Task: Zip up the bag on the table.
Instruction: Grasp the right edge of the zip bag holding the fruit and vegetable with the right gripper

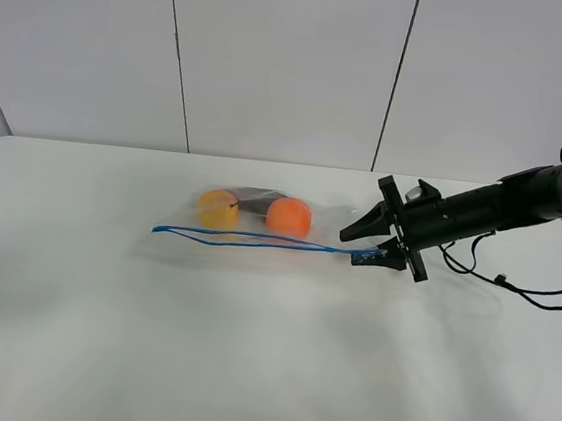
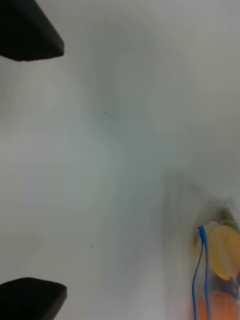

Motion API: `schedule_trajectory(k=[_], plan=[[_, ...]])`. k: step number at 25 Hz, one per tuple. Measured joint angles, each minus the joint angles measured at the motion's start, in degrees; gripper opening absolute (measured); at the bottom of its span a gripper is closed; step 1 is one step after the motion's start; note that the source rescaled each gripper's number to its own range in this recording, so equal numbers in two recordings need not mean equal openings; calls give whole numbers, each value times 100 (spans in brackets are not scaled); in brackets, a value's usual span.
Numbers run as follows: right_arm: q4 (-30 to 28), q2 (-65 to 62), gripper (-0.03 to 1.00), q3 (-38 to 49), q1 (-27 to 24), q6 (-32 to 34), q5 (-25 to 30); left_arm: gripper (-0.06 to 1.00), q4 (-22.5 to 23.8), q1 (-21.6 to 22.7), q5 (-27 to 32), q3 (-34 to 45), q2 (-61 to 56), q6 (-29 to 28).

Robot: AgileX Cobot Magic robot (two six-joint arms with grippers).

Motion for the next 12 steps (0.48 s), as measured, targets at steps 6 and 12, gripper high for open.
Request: schedule_trajectory(k=[6,12], plan=[[-38,0,42,0,16,0,44,100,0,0,0,0,0,0],[-55,0,33,0,16,0,44,100,0,0,0,0,0,0]])
